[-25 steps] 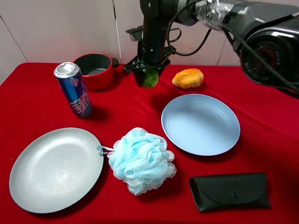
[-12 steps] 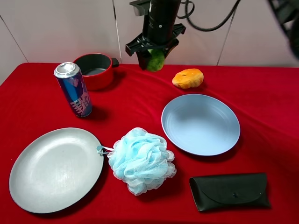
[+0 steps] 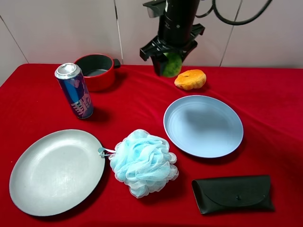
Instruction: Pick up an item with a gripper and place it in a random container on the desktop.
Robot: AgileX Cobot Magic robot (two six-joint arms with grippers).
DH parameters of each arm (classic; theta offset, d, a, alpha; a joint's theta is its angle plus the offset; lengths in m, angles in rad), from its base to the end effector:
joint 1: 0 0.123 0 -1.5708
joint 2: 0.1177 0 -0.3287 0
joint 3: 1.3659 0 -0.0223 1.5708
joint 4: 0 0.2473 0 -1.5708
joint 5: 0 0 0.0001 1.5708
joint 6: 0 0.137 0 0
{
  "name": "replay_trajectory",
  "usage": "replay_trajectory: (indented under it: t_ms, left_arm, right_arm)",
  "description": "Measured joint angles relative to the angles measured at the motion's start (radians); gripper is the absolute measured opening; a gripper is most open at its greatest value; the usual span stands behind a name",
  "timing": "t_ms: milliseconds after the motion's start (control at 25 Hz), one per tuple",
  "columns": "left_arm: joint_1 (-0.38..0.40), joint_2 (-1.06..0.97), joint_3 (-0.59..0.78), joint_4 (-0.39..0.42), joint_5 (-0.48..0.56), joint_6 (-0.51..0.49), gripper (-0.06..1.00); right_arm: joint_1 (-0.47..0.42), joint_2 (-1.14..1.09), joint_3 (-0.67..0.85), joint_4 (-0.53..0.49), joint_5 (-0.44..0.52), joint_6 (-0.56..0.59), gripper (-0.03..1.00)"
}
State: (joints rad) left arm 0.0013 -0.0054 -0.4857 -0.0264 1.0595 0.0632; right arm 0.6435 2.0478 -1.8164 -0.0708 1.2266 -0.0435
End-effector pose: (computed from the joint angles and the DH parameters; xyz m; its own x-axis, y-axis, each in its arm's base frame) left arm -0.0104 -0.0032 0.2502 -0.4612 0.0496 -0.8859 0.0423 0.9985 0.0339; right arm 0.3729 0.2683 0.2478 -0.7425 -0.6409 -0.1946 -0.6395 0.7647 -0.0786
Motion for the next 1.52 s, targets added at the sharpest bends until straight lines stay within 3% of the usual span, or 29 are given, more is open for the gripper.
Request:
replay_trajectory:
  t_ms: [280,760,1520]
  left_arm:
    - [0.0,0.0,0.0,0.0,0.0,0.0,1.0]
    - [0.0,0.0,0.0,0.0,0.0,0.0,1.0]
    - [0.0,0.0,0.0,0.0,0.0,0.0,1.0]
  right_arm:
    - [-0.001,-0.1,0.155,-0.038,-0.002,0.005,0.46]
    - [-0.092,-0.19,0.371,-0.031,-0.109,0.012,0.46]
    - [-0.242,-0.192,0.726,0.033,-0.502,-0.003,0.46]
